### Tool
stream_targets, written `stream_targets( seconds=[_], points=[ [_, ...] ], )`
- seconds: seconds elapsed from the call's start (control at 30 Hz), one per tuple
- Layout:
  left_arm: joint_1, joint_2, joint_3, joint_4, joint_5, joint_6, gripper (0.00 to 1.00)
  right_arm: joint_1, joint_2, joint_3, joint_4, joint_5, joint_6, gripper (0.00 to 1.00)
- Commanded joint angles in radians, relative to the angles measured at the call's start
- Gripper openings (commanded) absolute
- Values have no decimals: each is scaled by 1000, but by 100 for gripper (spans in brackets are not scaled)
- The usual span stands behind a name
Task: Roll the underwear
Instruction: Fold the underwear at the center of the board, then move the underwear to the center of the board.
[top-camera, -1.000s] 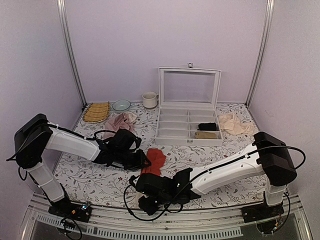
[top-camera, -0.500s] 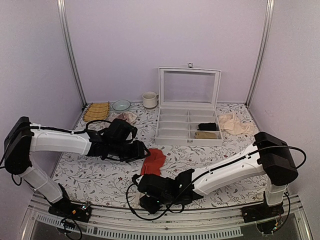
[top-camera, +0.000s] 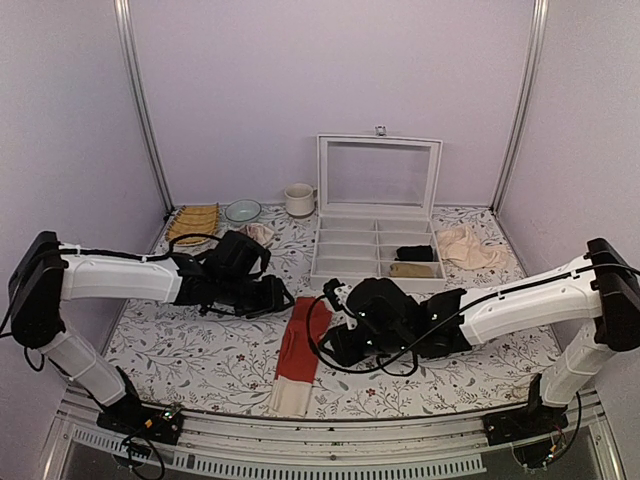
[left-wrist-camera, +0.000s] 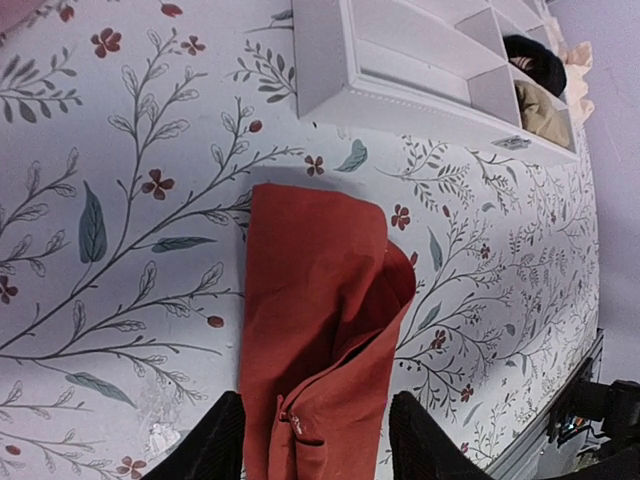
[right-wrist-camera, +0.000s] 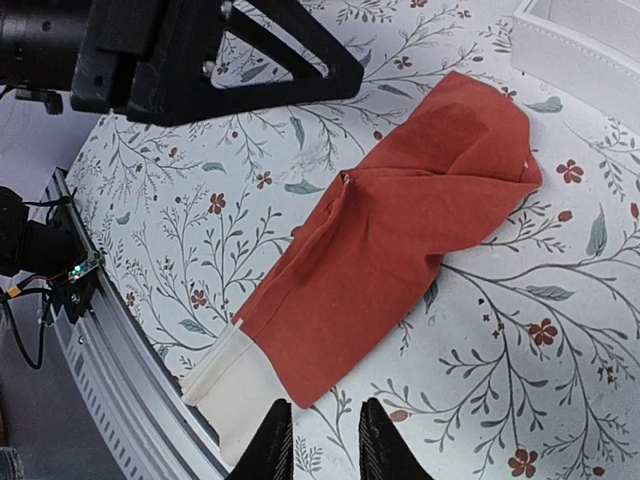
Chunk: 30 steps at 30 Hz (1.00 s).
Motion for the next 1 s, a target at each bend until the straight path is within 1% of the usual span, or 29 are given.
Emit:
stream_targets(
  seconds=[0.0,0.03,0.2,0.33,0.4,0.47,0.5,0.6,0.73,0.97],
  points=[
    [35,74,55,22,89,52,47,-66,-37,2,31,-102,3,15],
    [41,87,74,15,110,60,45,-86,-34,10,27,-123,8,13],
    [71,117,183,-55,197,121,41,-177,12,115,-46,-230,33,8],
    [78,165,291,-149,213,187,39,-243,77,214,-103,-310,28,0],
    [89,199,329,-188,249,205,35,-268,106,258,-139,-342,21,0],
    [92,224,345,-190,282,216,31,-284,126,273,-167,-354,7,0],
    [93,235,350,-189,291,221,29,-291,132,308,-175,-360,-1,0],
    [93,275,366,-194,323,236,25,-314,133,311,-190,-375,-12,0],
    [91,317,372,-194,367,257,23,-341,107,289,-194,-380,-17,0],
    [86,404,424,-227,399,300,21,-368,40,225,-210,-364,-13,0]
  ],
)
